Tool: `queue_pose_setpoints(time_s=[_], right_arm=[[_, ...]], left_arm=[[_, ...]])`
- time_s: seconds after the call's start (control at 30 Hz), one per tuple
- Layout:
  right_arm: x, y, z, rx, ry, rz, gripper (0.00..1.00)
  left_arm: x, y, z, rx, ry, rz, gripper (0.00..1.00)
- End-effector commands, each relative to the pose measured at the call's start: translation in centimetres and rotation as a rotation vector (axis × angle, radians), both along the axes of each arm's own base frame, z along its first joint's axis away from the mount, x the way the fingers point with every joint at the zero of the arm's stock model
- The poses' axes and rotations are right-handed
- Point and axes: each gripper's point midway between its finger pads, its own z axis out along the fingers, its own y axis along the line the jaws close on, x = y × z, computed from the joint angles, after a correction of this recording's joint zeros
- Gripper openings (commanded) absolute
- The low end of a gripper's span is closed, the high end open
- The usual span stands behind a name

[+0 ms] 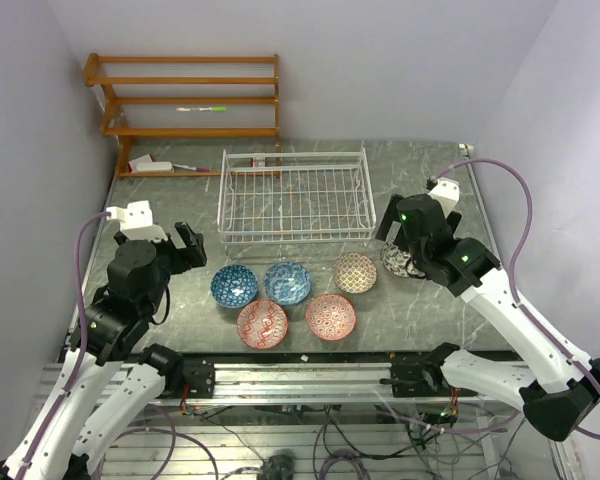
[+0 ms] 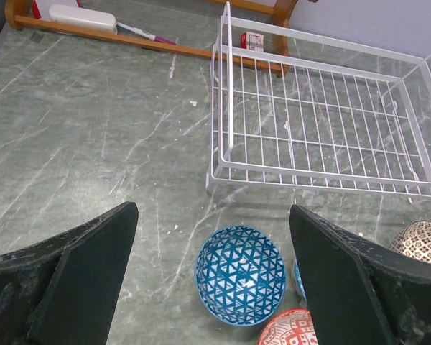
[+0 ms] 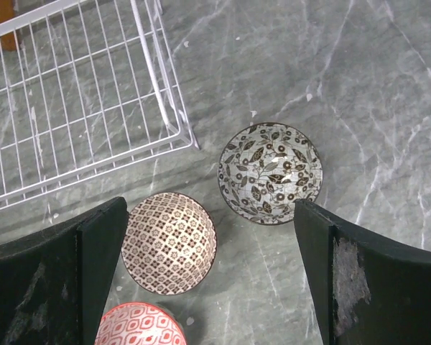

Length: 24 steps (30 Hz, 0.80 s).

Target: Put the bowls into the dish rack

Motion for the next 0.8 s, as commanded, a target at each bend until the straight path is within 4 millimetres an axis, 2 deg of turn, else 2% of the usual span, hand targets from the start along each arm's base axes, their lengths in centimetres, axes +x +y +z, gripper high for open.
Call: queue_pose_setpoints(time_s=[0.0, 0.2, 0.3, 0.43, 0.57, 0.63, 0.77], right_arm=[[-0.3, -1.3, 1.3, -0.018, -0.025, -0.049, 1.00], [-0.7, -1.9, 1.7, -0.054, -0.056, -0.018, 1.00], [-1.0, -2.7, 1.2, -0.083, -0.041, -0.047, 1.00], [-1.7, -4.6, -1.5, -0.145, 0.054, -0.132, 0.97], [-1.5, -4.4, -6.4, -0.082, 0.163, -0.101, 0.92], [-1.1, -5.0, -8.1, -0.038, 0.192, -0.110, 0.89], [-0.3, -4.7, -9.8, 0.016, 0.215, -0.085, 0.81]], left_arm=[[-0.3, 0.2, 1.7, -0.030, -0.030, 0.007, 0.98], [-0.4, 0.1, 1.8, -0.047, -0.036, 0.003, 0.98], [-0.5, 0.0, 1.9, -0.056, -0.035, 0.000, 0.98], [-0.6, -0.1, 1.9, -0.067, -0.043, -0.005, 0.98], [-0.7, -0.2, 1.7, -0.072, -0.045, -0.017, 0.97], [-0.8, -0.3, 1.5, -0.069, -0.042, -0.020, 0.97], [-0.9, -0.3, 1.4, -0.069, -0.042, -0.027, 0.97]])
